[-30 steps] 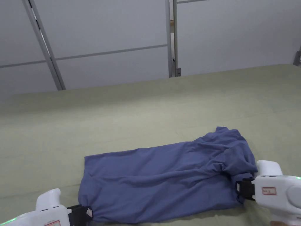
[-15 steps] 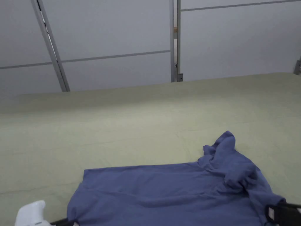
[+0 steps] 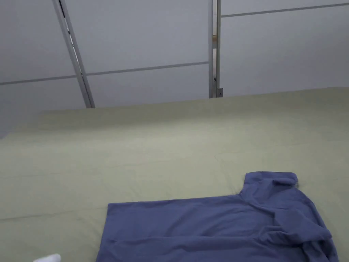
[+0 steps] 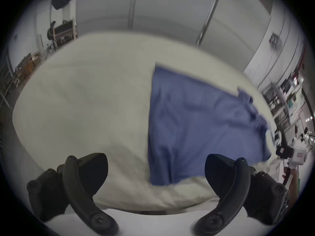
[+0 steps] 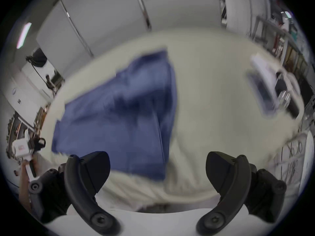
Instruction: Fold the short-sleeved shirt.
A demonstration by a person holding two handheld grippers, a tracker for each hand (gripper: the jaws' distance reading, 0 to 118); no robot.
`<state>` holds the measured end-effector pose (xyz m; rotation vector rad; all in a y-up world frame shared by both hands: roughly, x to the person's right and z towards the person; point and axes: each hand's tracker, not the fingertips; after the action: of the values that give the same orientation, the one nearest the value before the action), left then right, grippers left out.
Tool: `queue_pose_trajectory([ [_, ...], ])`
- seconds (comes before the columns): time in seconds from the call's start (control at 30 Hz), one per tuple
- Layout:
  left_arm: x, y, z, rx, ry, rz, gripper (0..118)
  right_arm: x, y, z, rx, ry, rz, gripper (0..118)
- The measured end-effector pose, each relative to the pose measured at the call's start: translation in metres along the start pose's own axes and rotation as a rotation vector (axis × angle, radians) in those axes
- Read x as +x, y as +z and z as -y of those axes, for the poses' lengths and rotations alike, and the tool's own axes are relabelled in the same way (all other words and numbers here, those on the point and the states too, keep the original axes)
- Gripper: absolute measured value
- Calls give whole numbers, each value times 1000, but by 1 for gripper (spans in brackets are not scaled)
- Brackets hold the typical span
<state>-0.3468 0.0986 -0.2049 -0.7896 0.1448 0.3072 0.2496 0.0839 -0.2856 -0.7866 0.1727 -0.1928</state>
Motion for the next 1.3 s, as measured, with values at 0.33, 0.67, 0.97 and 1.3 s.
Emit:
queue_pose_trajectory([
  [0.33,67,145,-88,666,-12,72,6,-59,134,-117,750,-42,-209,38],
  [0.67,39,-60,-193,117,118,246,0,-79,79,-114,627,-25,-301,2],
  [0.97,20,-233,-161,-288,41,-5,118,-59,39,-94,492,-8,-215,2],
  [1.3,54,-231,-146,-179,-163,17,9,-53,4,-70,382,-29,-211,2],
])
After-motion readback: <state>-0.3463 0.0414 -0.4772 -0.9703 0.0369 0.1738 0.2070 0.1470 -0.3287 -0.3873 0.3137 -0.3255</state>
